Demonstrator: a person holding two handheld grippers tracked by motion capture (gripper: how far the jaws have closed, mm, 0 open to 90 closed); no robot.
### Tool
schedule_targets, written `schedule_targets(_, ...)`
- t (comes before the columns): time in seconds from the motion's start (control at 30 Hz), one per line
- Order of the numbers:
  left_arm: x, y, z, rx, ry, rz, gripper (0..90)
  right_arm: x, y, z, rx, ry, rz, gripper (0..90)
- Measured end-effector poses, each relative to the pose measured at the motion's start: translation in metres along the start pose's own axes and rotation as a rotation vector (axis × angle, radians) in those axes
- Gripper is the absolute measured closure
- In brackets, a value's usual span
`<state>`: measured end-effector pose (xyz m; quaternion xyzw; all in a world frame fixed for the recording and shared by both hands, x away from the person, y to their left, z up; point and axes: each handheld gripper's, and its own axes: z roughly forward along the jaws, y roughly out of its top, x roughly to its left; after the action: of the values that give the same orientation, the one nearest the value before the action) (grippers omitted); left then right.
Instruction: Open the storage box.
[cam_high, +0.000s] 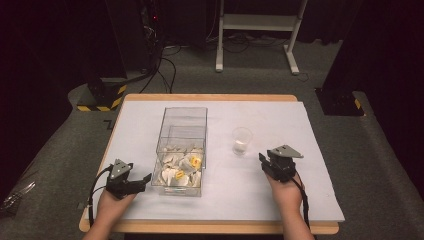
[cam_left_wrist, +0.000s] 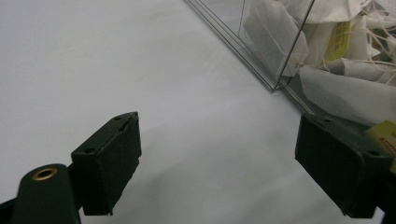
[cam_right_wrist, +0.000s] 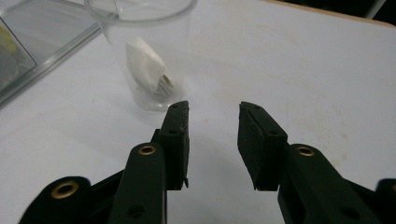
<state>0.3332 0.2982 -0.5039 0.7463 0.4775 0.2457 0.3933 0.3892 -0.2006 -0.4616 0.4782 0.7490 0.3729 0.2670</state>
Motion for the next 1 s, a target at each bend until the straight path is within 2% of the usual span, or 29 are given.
schedule_targets(0.1, 0.001, 0.000, -0.001, -0.008, -0.006, -0.014, 14.7, -0.002, -0.009, 0.002, 0.021, -0.013, 0.004, 62.2)
schedule_targets(0.2, 0.003, 0.000, -0.002, -0.014, -0.009, -0.010, 14.5, -0.003, -0.018, 0.003, 0.043, -0.021, 0.011, 62.1)
schedule_targets(0.27, 0.003, 0.000, -0.003, -0.021, -0.014, -0.025, 14.4, -0.004, -0.022, 0.004, 0.052, -0.023, 0.011, 61.7)
schedule_targets(0.47, 0.002, 0.001, -0.005, -0.023, -0.025, -0.009, 14.0, -0.004, -0.034, 0.004, 0.083, -0.022, 0.015, 60.2)
schedule_targets(0.77, -0.001, 0.008, -0.021, -0.077, -0.064, -0.012, 12.8, -0.001, -0.043, 0.007, 0.117, -0.022, -0.001, 56.9)
schedule_targets(0.93, -0.004, 0.011, -0.028, -0.100, -0.084, -0.013, 12.6, 0.000, -0.045, 0.008, 0.115, -0.036, 0.004, 53.8)
schedule_targets(1.0, -0.004, 0.012, -0.031, -0.112, -0.097, -0.021, 12.5, -0.001, -0.045, 0.008, 0.118, -0.038, 0.023, 50.5)
